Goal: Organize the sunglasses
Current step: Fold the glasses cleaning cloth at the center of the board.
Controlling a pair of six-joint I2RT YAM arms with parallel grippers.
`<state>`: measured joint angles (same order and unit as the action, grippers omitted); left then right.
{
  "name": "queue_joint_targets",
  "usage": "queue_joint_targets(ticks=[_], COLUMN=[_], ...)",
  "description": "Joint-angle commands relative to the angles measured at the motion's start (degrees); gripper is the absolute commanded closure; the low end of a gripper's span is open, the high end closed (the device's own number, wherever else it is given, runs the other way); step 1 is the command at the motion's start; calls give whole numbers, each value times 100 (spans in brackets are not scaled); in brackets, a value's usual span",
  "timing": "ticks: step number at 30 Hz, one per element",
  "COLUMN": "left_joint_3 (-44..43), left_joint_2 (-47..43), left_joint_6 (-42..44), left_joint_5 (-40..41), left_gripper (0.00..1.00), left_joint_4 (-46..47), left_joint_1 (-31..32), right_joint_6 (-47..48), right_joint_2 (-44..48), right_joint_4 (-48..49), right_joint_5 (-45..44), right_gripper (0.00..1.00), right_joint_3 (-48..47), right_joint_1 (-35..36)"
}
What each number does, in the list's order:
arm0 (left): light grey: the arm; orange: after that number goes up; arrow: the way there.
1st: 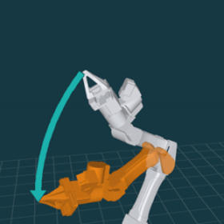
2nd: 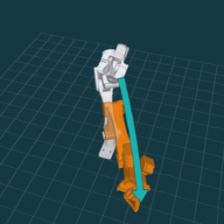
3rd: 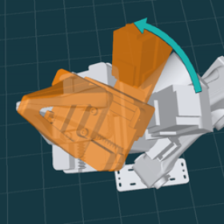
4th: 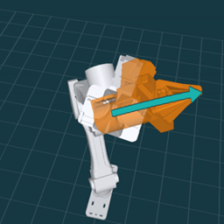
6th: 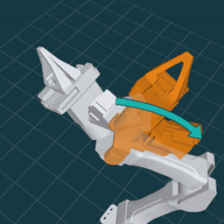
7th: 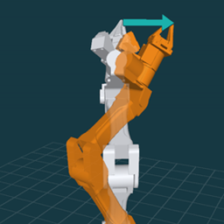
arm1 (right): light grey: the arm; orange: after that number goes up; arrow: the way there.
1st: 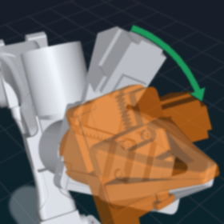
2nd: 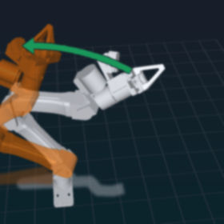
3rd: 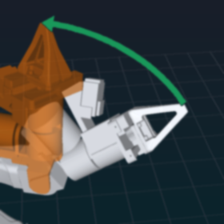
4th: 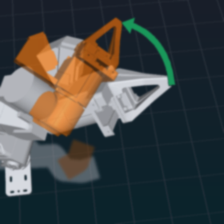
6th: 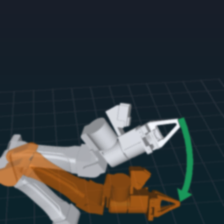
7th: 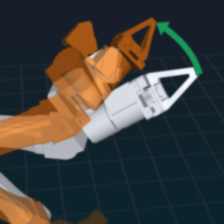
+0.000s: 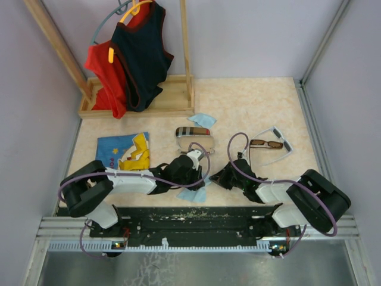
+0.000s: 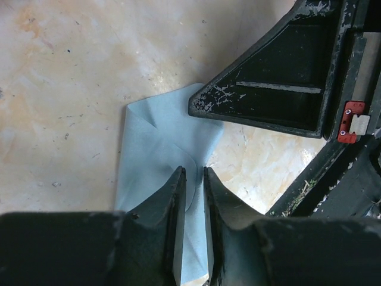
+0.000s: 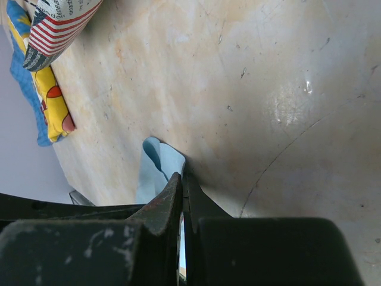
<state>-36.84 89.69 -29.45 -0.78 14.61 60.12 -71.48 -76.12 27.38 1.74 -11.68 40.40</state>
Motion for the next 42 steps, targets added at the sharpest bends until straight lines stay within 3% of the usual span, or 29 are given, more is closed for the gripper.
queue_joint_targets(ticks=[1,11,42], left_joint_3=[-103,-38,153], left_joint_2=[31,-57,-304], left_joint_6=[71,64,-46], left_joint_5=[-29,104,210], left_gripper=[80,100,99], left_joint_4=[187,183,226], left_joint_1=[34,25,-66], right_joint_6=[152,153,161], right_joint_2=[96,95,106], right_joint_4=[-7,-4,6], right_joint_5=[-112,-118,-111], right_gripper=[100,100,100], right_joint_3=[-71,-62,-46], right_joint_1=[47,47,47])
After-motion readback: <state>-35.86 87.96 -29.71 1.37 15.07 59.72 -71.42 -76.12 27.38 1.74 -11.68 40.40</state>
